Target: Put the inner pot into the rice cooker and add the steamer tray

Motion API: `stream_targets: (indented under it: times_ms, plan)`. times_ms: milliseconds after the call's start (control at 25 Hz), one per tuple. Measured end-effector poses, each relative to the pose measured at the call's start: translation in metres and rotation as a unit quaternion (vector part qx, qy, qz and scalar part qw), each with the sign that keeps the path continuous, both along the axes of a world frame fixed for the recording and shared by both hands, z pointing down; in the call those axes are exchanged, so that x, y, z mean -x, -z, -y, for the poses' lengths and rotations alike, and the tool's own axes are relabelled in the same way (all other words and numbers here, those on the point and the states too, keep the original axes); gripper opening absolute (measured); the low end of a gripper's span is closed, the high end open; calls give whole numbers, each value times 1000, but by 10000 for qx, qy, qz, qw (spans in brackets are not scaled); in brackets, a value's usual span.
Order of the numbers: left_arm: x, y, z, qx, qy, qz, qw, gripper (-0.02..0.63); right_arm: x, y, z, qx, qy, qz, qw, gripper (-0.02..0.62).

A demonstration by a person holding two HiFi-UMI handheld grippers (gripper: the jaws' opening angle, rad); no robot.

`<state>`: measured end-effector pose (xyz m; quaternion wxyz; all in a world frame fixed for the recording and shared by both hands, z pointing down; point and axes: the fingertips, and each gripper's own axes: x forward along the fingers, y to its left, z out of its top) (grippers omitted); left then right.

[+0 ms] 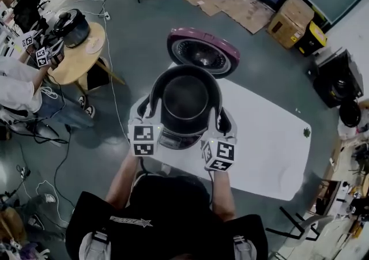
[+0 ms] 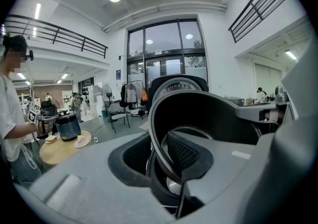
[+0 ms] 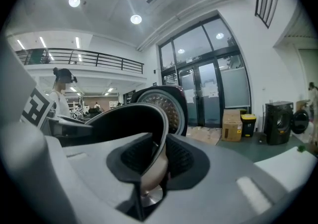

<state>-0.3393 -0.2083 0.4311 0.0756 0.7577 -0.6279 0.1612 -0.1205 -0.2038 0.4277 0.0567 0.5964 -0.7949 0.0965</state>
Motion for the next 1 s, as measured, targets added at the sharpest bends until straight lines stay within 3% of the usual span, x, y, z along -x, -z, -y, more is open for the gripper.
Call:
stream_targets:
  times_ms: [560,1000]
  plan:
    - [-3,-60,37,711,-925,-6,9932,121,2,-56,4,917,-774,-316,9923,94]
    - [-10,-105,56,1421,-1233,249,9818,124,-1,-109,12,1818,-859,-425,9787,106]
